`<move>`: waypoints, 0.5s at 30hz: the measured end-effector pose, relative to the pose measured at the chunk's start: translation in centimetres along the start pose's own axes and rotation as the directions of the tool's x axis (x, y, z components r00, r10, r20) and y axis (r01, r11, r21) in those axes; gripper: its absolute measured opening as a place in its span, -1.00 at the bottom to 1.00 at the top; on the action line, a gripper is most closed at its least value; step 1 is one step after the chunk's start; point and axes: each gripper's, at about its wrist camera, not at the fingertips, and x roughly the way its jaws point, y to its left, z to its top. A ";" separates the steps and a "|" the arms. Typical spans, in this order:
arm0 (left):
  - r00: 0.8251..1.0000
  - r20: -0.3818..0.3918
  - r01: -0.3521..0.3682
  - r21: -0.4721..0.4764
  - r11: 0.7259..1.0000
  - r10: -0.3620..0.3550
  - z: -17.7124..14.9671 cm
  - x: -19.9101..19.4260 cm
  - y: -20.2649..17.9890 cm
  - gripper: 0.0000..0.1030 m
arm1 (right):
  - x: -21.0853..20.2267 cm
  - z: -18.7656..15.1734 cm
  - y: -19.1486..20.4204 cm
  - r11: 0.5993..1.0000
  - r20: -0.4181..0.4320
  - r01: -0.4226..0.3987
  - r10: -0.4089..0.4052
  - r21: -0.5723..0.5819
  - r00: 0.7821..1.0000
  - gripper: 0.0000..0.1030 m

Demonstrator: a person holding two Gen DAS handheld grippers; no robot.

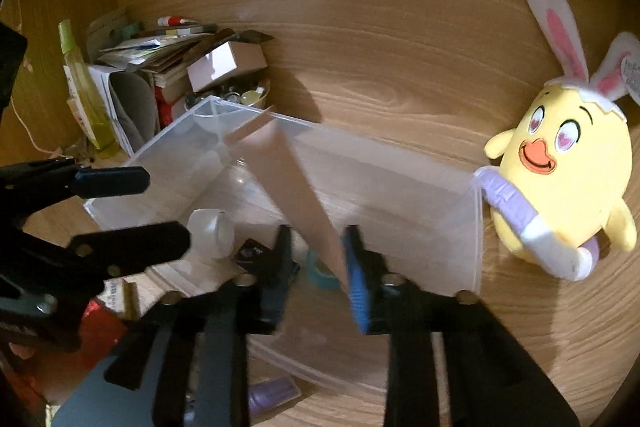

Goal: Organize objects
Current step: 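Grasp the red packet with the left gripper while the right reaches toward the lipsticks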

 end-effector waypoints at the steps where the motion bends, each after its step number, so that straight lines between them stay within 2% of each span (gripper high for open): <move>1: 1.000 0.006 -0.006 0.003 1.000 0.006 -0.1 -0.4 0.1 0.39 | -0.2 0.0 0.0 1.000 0.005 -0.004 0.004 0.001 1.000 -0.20; 15: 0.996 0.055 -0.077 0.017 0.997 0.076 -2.1 -4.0 0.7 0.53 | -4.8 -1.3 -0.2 0.999 0.067 -0.031 0.028 0.041 0.997 0.17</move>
